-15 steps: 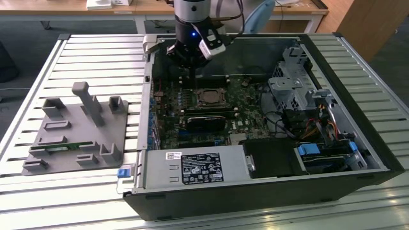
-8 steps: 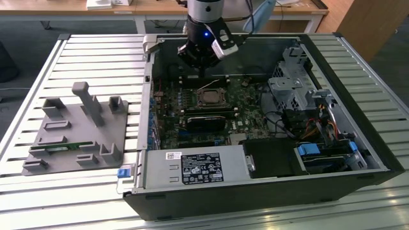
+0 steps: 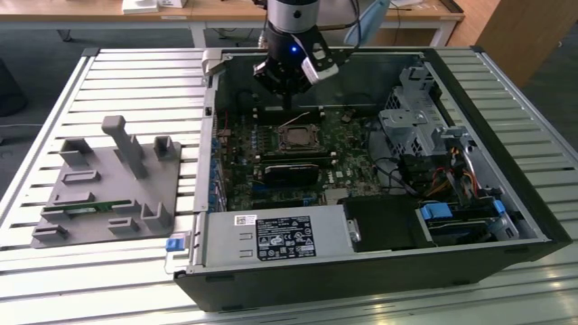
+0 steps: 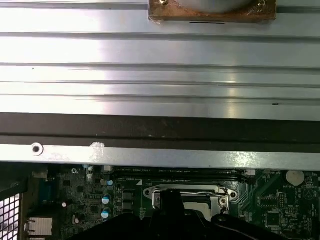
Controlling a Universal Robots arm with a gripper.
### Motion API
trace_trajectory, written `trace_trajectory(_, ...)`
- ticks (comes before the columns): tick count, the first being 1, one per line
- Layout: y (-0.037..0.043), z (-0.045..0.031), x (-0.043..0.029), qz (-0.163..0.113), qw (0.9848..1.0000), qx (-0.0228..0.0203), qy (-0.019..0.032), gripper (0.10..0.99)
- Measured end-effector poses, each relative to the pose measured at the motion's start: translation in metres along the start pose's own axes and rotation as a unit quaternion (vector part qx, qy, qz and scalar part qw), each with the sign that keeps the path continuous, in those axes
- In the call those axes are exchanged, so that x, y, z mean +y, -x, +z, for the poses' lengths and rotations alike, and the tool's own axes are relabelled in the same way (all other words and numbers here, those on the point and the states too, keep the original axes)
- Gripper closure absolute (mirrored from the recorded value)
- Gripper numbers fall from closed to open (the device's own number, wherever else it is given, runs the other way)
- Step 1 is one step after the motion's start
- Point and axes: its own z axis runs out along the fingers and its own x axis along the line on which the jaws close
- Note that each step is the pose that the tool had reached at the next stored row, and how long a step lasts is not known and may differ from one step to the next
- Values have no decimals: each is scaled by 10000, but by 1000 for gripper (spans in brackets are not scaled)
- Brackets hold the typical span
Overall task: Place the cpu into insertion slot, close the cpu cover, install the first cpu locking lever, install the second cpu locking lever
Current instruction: 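Install the first cpu locking lever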
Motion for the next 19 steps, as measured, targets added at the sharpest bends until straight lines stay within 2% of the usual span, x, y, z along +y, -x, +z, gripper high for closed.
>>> trace_trajectory(6,3,67,-5,-2,10000,-21,2,980)
trace_trajectory(11,114,133,-9,-2,10000,-23,3,980)
trace_trajectory(16,124,223,-13,-13,10000,-23,2,980)
trace_trajectory(19,133,250,-15,-36,10000,-21,2,980)
